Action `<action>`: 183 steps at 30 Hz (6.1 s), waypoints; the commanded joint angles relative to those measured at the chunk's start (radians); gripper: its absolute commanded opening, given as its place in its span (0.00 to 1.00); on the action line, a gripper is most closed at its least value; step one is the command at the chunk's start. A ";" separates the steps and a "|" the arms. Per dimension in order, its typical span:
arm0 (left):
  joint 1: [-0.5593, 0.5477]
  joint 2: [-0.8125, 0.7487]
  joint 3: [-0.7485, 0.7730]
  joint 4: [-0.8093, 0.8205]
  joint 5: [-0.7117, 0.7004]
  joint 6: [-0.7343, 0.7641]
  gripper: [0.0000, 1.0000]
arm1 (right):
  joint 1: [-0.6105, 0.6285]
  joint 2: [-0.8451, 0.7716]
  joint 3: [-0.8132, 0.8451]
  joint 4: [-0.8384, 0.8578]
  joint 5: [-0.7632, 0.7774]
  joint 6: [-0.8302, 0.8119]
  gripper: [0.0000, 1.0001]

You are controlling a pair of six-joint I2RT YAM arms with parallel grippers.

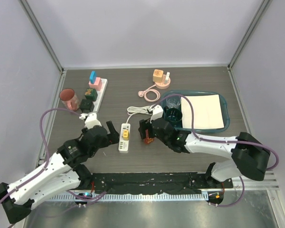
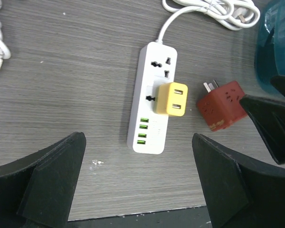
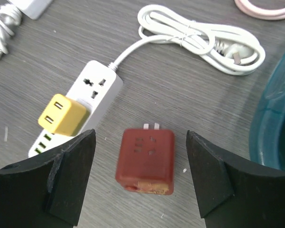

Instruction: Pull the plug off the socket

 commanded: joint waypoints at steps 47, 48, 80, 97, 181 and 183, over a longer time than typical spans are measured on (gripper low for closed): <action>0.090 0.808 0.334 0.102 0.259 0.243 0.00 | 0.007 -0.470 -0.129 -0.151 -0.137 0.310 0.66; 0.104 0.794 0.334 0.101 0.275 0.238 0.00 | 0.007 -0.458 -0.127 -0.111 -0.162 0.317 0.71; 0.185 0.291 0.239 0.075 0.248 0.071 0.00 | 0.070 0.197 0.209 0.052 -0.389 0.523 0.69; 0.185 0.289 0.280 0.007 0.185 0.108 0.00 | 0.073 0.274 0.178 0.140 -0.395 0.584 0.01; 0.105 0.516 0.157 0.248 0.475 0.111 0.02 | -0.140 -0.364 0.083 -0.273 0.008 0.380 0.79; 0.104 0.556 0.159 0.291 0.481 0.105 0.06 | -0.137 -0.381 0.074 -0.285 0.020 0.380 0.79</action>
